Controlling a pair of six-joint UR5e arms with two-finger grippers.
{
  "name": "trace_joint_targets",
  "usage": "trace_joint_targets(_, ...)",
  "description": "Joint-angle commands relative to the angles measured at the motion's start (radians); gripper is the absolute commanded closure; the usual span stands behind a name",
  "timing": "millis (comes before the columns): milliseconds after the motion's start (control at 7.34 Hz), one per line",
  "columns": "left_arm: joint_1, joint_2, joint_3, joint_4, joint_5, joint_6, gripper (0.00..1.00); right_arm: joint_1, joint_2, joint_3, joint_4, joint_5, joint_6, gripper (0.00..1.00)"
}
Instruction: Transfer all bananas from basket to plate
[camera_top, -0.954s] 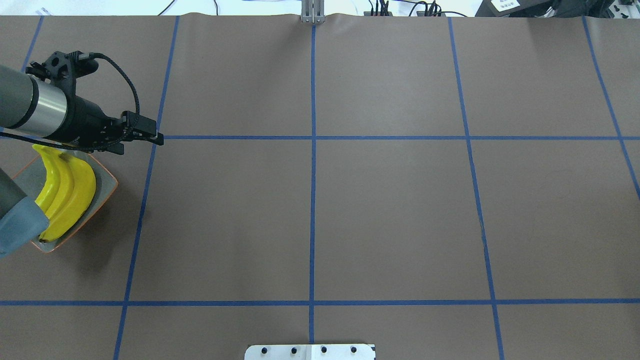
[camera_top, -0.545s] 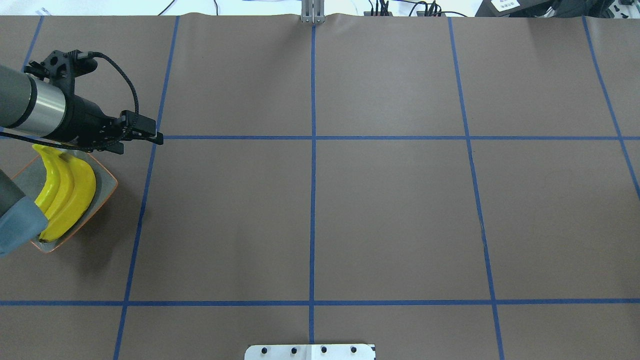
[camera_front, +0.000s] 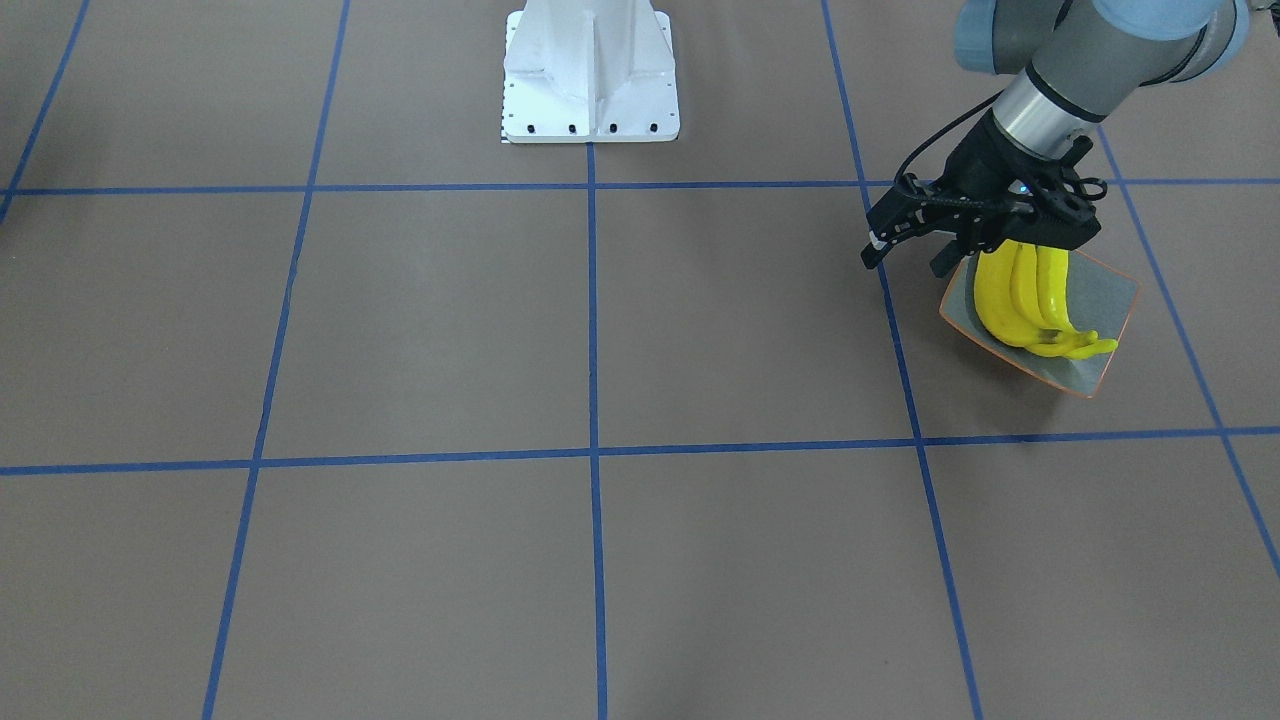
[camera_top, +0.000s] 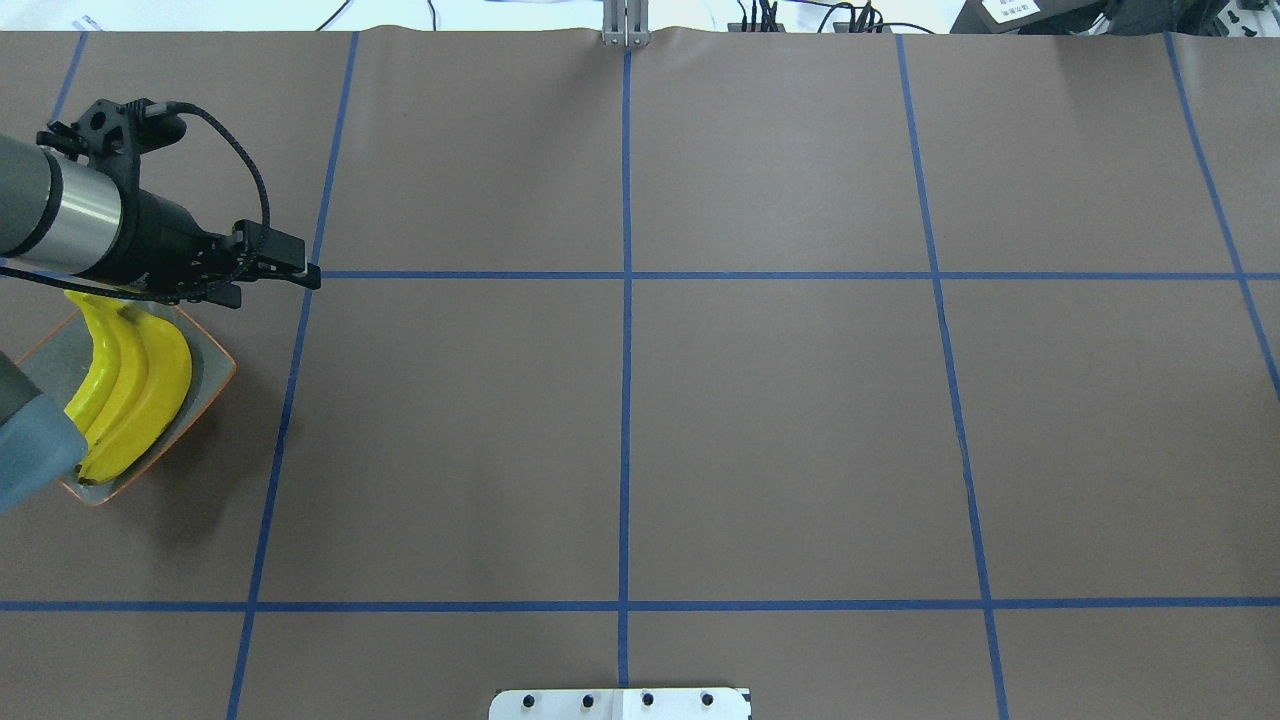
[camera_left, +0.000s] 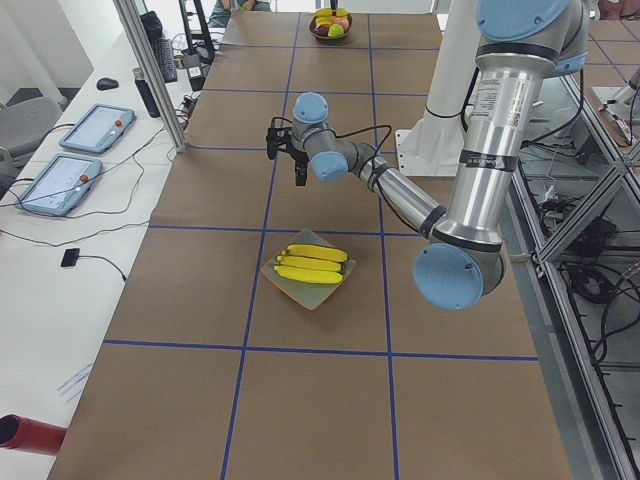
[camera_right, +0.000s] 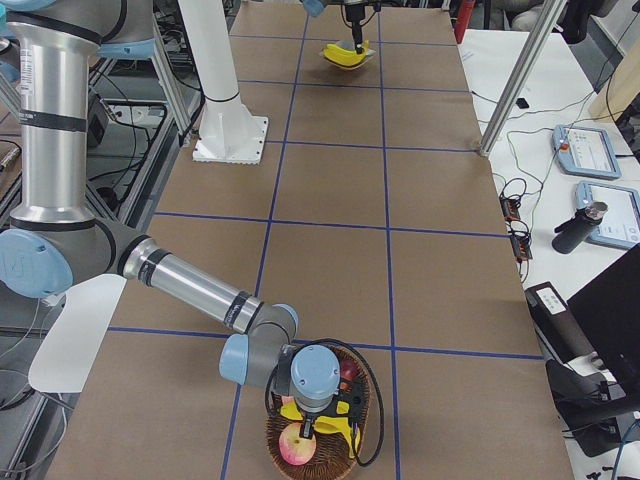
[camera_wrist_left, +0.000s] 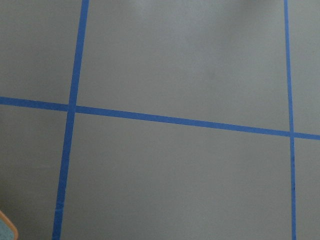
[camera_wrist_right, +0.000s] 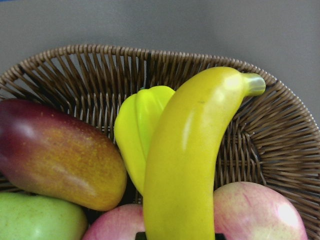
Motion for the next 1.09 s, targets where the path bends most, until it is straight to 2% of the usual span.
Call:
trace_joint_targets(0, 0.002, 0.001, -0.001, 0.000, 0.000, 0.000, 0.00, 0.048, 0.003, 0.072, -0.068, 0.034, -0.022, 1.00)
trace_joint_targets(273, 0.004, -0.005, 0.002, 0.002, 0.002, -0.008, 0.00, 0.051, 0.015, 0.263, -0.200, 0.033, -0.029, 1.00)
trace_joint_targets(409, 0.007, -0.012, 0.005, 0.003, 0.000, -0.014, 0.00, 0.050, 0.033, 0.306, -0.219, 0.051, 0.000, 1.00)
trace_joint_targets(545, 0.008, -0.025, 0.011, 0.003, -0.002, -0.015, 0.00, 0.034, 0.070, 0.295, -0.213, 0.162, 0.061, 1.00)
trace_joint_targets(818, 0.008, -0.084, 0.058, 0.005, -0.003, -0.018, 0.00, -0.066, 0.171, 0.297, -0.205, 0.295, 0.210, 1.00)
trace_joint_targets(954, 0.008, -0.127, 0.103, -0.005, -0.005, -0.088, 0.00, -0.128, 0.231, 0.296, -0.167, 0.326, 0.241, 1.00)
